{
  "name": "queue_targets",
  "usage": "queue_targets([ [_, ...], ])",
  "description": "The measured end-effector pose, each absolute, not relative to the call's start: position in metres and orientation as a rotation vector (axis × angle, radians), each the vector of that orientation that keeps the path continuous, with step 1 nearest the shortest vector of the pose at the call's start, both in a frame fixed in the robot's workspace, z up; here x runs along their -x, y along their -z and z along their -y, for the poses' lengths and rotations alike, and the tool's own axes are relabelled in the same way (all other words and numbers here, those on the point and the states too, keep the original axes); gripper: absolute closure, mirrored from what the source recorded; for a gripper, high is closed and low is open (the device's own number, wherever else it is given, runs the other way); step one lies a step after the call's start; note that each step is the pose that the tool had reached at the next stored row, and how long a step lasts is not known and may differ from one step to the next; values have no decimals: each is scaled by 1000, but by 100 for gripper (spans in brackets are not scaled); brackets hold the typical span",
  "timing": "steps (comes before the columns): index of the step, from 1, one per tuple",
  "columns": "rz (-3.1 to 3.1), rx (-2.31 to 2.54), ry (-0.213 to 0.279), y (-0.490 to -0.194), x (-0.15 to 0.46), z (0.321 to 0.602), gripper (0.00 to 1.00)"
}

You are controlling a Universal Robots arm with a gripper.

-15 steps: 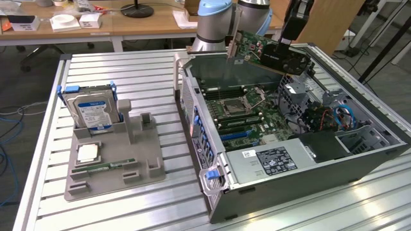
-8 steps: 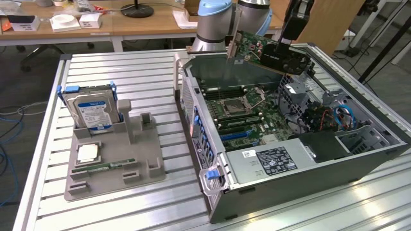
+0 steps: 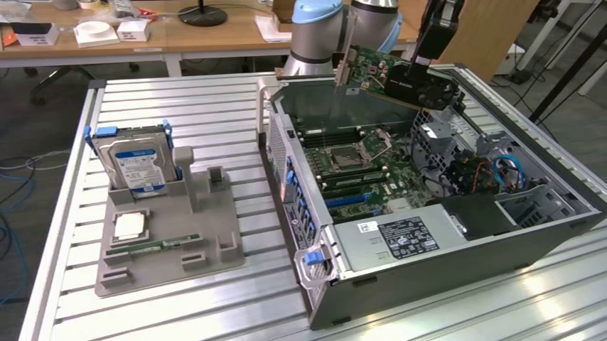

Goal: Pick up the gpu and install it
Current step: 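Insert the gpu into the slot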

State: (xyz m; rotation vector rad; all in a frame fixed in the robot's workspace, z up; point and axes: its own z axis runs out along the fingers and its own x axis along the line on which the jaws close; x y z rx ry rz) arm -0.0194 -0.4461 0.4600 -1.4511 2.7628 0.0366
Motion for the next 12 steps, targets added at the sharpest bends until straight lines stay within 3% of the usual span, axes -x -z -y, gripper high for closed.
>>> queue_targets([
  [12, -2755, 1465, -37, -460, 19, 446, 75],
])
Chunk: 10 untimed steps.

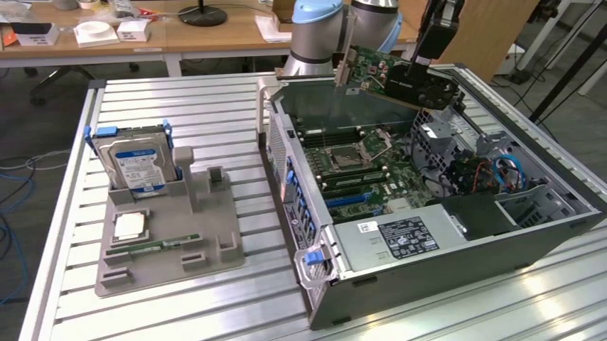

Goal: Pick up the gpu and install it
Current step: 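Insert the gpu into the slot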

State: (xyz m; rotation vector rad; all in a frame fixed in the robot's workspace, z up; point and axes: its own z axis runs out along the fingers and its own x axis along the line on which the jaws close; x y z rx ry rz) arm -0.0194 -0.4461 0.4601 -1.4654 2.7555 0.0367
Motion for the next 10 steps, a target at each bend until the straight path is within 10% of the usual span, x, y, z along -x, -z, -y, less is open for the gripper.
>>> queue_targets([
  [10, -2739, 1497, -37, -460, 19, 446, 75],
])
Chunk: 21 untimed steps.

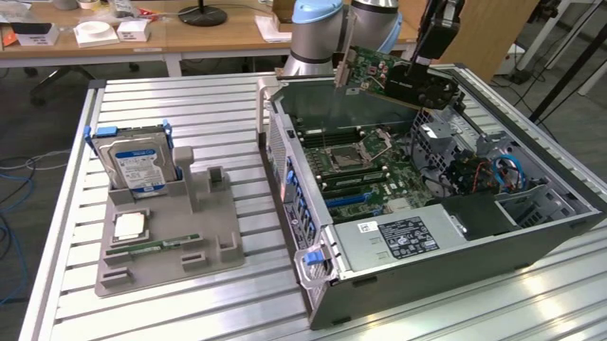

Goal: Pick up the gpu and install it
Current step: 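Insert the gpu into the slot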

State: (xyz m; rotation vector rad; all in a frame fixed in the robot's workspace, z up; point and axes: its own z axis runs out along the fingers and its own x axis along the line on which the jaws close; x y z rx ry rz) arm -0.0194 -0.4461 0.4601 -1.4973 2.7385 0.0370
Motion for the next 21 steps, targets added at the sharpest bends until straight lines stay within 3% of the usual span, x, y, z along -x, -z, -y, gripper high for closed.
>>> queue_targets([
  [21, -2681, 1599, -38, -460, 19, 446, 75],
])
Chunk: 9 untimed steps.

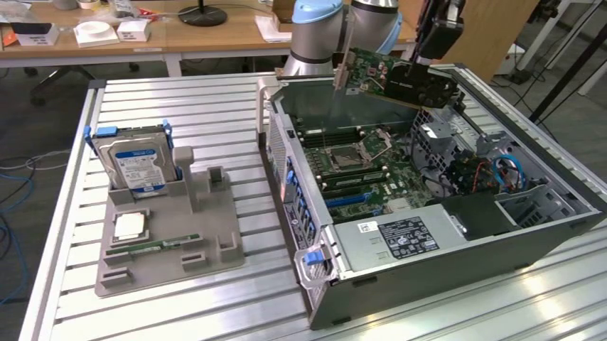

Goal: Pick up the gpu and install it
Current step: 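Insert the gpu into the slot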

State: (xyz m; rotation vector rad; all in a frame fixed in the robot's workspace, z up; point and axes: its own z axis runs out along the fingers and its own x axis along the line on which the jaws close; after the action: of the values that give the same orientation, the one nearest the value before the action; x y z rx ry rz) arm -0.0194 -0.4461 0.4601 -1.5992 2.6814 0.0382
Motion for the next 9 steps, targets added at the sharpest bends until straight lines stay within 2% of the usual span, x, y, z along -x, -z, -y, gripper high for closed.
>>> queue_targets([
  [9, -2654, 1646, -39, -460, 19, 446, 75],
])
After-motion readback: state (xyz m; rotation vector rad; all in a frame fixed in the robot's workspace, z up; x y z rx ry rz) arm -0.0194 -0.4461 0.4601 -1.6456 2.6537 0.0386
